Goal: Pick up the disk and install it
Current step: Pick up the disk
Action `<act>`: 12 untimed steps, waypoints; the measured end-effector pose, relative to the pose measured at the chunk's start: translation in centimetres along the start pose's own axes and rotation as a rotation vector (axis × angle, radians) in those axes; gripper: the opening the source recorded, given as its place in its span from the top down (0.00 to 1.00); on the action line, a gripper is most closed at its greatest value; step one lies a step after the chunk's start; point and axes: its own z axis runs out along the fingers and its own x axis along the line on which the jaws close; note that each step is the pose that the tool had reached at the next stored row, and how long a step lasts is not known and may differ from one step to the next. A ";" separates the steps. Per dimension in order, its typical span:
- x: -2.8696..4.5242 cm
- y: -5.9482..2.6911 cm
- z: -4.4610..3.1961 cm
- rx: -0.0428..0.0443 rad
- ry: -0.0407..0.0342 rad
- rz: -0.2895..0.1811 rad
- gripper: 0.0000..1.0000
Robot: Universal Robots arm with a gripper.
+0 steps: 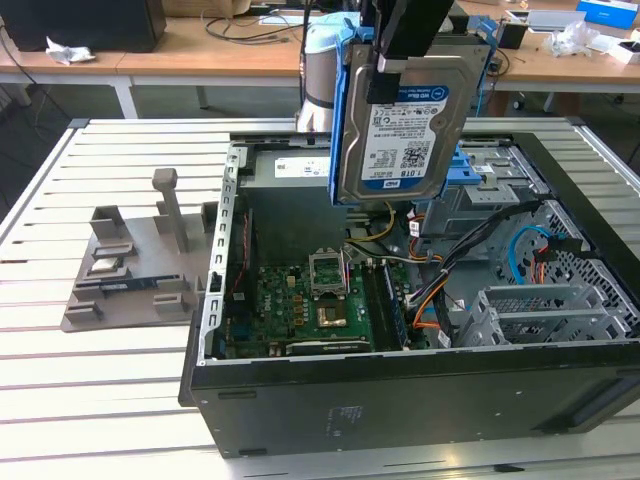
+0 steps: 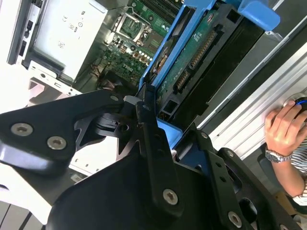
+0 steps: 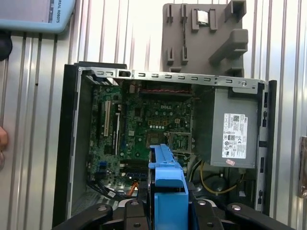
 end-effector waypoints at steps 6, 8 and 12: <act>1.43 -0.29 0.26 0.0000 0.0000 0.000 0.63; 1.94 -0.38 0.33 0.0000 -0.0001 0.000 0.63; 3.15 -0.58 0.42 0.0001 -0.0011 0.000 0.63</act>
